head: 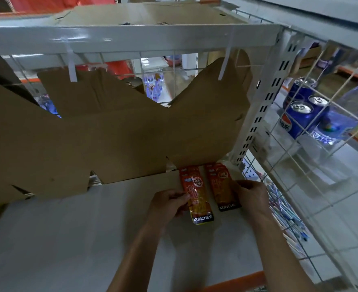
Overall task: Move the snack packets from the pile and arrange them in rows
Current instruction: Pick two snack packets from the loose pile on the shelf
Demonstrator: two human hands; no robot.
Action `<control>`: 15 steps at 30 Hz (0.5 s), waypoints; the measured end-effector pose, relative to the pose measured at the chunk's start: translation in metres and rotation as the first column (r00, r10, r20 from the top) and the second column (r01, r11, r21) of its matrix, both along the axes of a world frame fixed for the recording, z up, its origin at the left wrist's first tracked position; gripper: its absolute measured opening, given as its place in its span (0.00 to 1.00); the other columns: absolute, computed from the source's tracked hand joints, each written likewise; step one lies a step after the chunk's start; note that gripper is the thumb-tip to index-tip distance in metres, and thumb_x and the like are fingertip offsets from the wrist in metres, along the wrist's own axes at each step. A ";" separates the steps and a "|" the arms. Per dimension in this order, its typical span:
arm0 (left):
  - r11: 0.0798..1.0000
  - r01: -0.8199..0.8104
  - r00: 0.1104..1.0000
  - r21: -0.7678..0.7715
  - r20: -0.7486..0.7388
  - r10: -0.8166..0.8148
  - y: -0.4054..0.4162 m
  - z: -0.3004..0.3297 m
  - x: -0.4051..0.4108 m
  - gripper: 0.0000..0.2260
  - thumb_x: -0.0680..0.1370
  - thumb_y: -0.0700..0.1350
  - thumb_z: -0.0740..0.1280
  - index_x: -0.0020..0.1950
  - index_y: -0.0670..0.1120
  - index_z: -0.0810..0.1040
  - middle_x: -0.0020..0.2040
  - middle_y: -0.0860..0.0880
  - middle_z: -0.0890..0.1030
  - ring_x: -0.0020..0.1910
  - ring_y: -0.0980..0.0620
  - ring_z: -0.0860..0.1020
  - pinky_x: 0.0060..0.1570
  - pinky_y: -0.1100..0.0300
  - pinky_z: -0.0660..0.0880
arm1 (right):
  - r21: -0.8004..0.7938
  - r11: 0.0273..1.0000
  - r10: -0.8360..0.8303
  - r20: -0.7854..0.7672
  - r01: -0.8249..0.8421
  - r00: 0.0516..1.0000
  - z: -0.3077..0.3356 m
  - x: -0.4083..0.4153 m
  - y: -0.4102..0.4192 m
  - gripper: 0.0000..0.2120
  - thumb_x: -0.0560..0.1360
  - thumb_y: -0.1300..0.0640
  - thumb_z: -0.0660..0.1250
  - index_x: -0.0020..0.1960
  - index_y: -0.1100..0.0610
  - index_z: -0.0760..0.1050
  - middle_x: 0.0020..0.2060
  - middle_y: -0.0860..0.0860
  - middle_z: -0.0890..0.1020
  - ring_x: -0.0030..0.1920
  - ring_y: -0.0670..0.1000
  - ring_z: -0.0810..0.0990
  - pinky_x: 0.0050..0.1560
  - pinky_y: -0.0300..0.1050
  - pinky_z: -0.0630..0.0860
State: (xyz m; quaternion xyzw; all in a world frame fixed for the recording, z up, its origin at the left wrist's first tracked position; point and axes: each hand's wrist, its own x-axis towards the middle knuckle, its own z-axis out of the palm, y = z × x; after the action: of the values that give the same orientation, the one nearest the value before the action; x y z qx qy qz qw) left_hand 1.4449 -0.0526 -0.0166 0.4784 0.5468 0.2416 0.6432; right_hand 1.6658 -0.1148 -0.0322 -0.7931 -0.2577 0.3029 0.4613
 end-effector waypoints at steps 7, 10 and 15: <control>1.000 -0.016 1.000 -0.022 0.006 0.016 0.009 -0.007 0.004 0.03 0.76 0.41 0.73 0.47 0.45 0.86 0.44 0.42 0.86 0.39 0.50 0.82 0.43 0.57 0.77 | 0.007 1.000 0.024 -0.029 -0.024 0.999 -0.005 0.002 -0.002 0.07 0.76 0.54 0.69 0.50 0.53 0.85 0.40 0.50 0.86 0.42 0.51 0.85 0.46 0.50 0.81; 0.999 -0.029 1.000 -0.044 0.010 0.029 0.012 -0.011 0.007 0.03 0.75 0.40 0.73 0.46 0.44 0.86 0.44 0.40 0.86 0.39 0.48 0.81 0.45 0.55 0.77 | -0.004 1.000 0.031 -0.037 -0.031 0.999 -0.006 0.002 -0.003 0.08 0.75 0.53 0.69 0.51 0.53 0.85 0.41 0.49 0.86 0.44 0.51 0.85 0.50 0.54 0.81; 0.999 0.003 0.995 0.032 -0.099 0.000 0.015 -0.020 0.008 0.03 0.76 0.40 0.72 0.44 0.44 0.85 0.40 0.44 0.86 0.36 0.52 0.82 0.41 0.58 0.78 | 0.005 0.999 0.054 -0.031 -0.054 0.998 -0.003 -0.001 -0.005 0.10 0.78 0.55 0.67 0.55 0.55 0.83 0.45 0.51 0.85 0.46 0.51 0.83 0.48 0.49 0.80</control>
State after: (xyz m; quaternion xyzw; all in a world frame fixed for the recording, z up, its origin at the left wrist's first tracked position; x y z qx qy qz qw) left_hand 1.4533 -0.0373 -0.0362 0.5004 0.5736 0.2257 0.6080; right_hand 1.6648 -0.1194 -0.0347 -0.7802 -0.2725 0.3268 0.4584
